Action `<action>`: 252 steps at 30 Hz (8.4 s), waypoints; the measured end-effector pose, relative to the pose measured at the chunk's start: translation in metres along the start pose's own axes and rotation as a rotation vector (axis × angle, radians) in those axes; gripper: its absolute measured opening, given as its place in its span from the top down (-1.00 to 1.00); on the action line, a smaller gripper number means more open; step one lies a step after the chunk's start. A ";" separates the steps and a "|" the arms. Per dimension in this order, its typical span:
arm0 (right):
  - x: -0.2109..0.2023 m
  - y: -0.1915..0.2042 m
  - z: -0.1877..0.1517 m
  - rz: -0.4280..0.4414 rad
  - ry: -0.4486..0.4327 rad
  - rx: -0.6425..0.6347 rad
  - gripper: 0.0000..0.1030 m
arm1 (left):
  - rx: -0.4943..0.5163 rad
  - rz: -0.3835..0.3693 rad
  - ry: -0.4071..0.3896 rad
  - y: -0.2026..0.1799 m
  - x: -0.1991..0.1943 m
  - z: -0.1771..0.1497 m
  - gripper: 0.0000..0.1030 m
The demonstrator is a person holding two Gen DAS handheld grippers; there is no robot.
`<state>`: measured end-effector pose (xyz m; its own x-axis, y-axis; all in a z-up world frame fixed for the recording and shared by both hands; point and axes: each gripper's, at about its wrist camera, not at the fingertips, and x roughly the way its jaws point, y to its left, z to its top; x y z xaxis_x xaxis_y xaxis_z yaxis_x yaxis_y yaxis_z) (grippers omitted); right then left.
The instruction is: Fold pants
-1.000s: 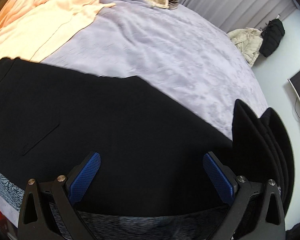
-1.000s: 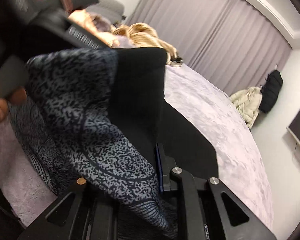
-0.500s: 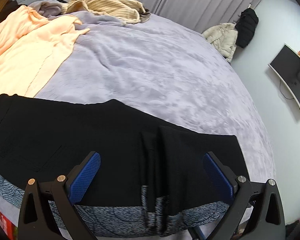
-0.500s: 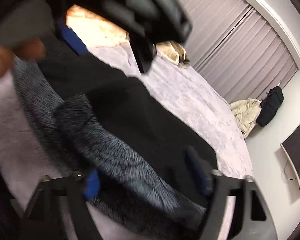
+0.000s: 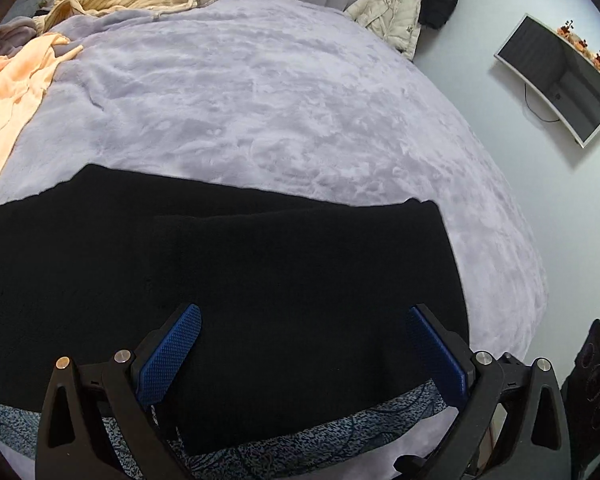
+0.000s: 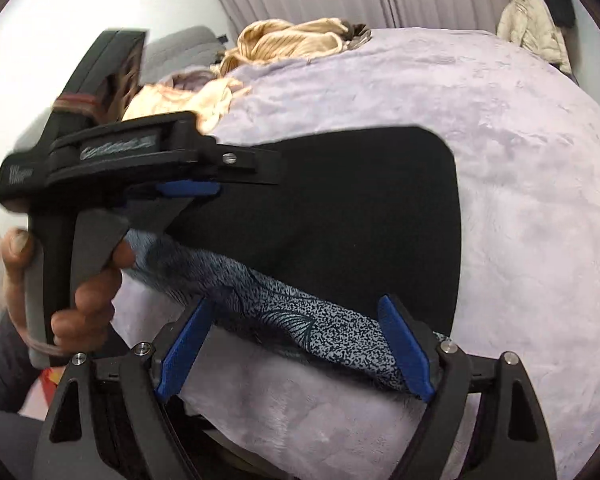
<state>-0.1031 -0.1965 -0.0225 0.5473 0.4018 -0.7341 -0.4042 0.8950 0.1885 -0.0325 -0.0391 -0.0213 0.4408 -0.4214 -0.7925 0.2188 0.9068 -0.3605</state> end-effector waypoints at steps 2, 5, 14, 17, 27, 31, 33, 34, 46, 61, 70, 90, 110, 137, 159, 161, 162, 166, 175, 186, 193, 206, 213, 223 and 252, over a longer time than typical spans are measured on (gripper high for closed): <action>-0.002 -0.005 0.003 -0.012 0.008 -0.041 -0.69 | 0.048 0.043 -0.005 -0.004 0.007 -0.005 -1.00; -0.015 -0.011 0.020 0.069 -0.008 -0.041 -0.70 | 0.112 0.107 -0.016 -0.014 0.011 -0.012 -1.00; 0.010 -0.022 0.064 0.225 0.135 -0.407 -0.77 | 0.094 0.021 -0.016 -0.001 0.009 -0.011 -1.00; 0.022 -0.021 0.070 0.219 0.215 -0.524 -0.77 | 0.108 0.010 -0.002 -0.001 0.009 -0.010 -1.00; 0.048 -0.029 0.077 0.109 0.242 -0.606 -0.77 | 0.215 0.123 -0.003 -0.019 0.020 -0.016 -1.00; 0.061 -0.031 0.073 0.125 0.254 -0.585 -0.87 | 0.210 0.142 -0.012 -0.018 0.023 -0.017 -1.00; 0.055 -0.035 0.076 0.136 0.246 -0.565 -0.89 | 0.212 0.138 -0.016 -0.017 0.023 -0.018 -1.00; 0.053 -0.034 0.075 0.130 0.239 -0.566 -0.89 | 0.218 0.133 -0.015 -0.016 0.023 -0.017 -1.00; 0.007 -0.021 0.000 -0.023 0.225 -0.363 -0.90 | 0.223 0.116 -0.013 -0.014 0.017 -0.019 -1.00; 0.001 0.016 0.020 -0.005 0.087 -0.256 -0.95 | 0.011 0.193 0.013 0.043 -0.015 -0.031 -1.00; 0.048 0.062 0.039 0.080 0.101 -0.224 -0.97 | -0.174 0.313 -0.089 0.136 -0.071 -0.039 -1.00; 0.174 0.194 0.093 0.092 0.261 -0.359 -1.00 | -0.316 0.538 -0.177 0.258 -0.122 -0.079 -1.00; 0.295 0.302 0.173 0.499 0.475 -0.760 -1.00 | -0.297 0.352 -0.195 0.270 -0.139 -0.100 -1.00; 0.181 0.314 0.171 0.579 0.311 -1.040 0.60 | -0.235 0.109 -0.324 0.361 -0.232 -0.108 -1.00; 0.148 0.264 0.173 0.338 0.278 -0.999 -0.56 | -0.110 -0.006 0.029 0.330 -0.150 -0.037 0.44; 0.142 0.242 0.158 0.339 0.356 -1.024 -0.56 | -0.099 0.019 0.034 0.322 -0.153 -0.032 0.44; 0.142 0.231 0.150 0.329 0.392 -1.029 -0.56 | -0.088 0.033 0.033 0.316 -0.155 -0.030 0.44; 0.158 0.206 0.129 0.272 0.471 -1.016 -0.56 | -0.049 0.088 0.036 0.289 -0.167 -0.020 0.45; 0.209 0.200 0.102 0.284 0.544 -0.991 -0.82 | 0.026 0.142 0.035 0.216 -0.180 -0.002 0.46; 0.118 0.155 0.123 0.295 0.325 -0.839 -0.85 | 0.133 0.163 0.034 0.134 -0.189 0.028 0.46; 0.036 0.064 0.106 0.191 0.173 -0.653 -0.86 | 0.240 0.112 0.099 0.051 -0.151 0.053 0.48; -0.022 -0.024 0.047 0.048 0.080 -0.349 -0.86 | 0.414 0.159 0.332 -0.088 0.008 0.051 0.48; -0.036 -0.041 0.019 0.080 0.032 -0.260 -0.86 | 0.469 0.263 0.352 -0.113 0.049 0.041 0.23; -0.046 -0.038 0.005 0.309 -0.058 -0.119 -0.96 | 0.365 -0.008 0.325 -0.119 -0.006 0.065 -0.57; -0.024 -0.080 0.028 0.191 -0.021 0.285 -0.14 | 0.079 0.245 0.049 0.016 -0.022 0.032 -0.73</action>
<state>-0.0634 -0.2724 -0.0018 0.4981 0.5686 -0.6547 -0.2814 0.8201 0.4982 -0.0113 -0.0158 0.0061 0.4467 -0.1866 -0.8750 0.1785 0.9769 -0.1172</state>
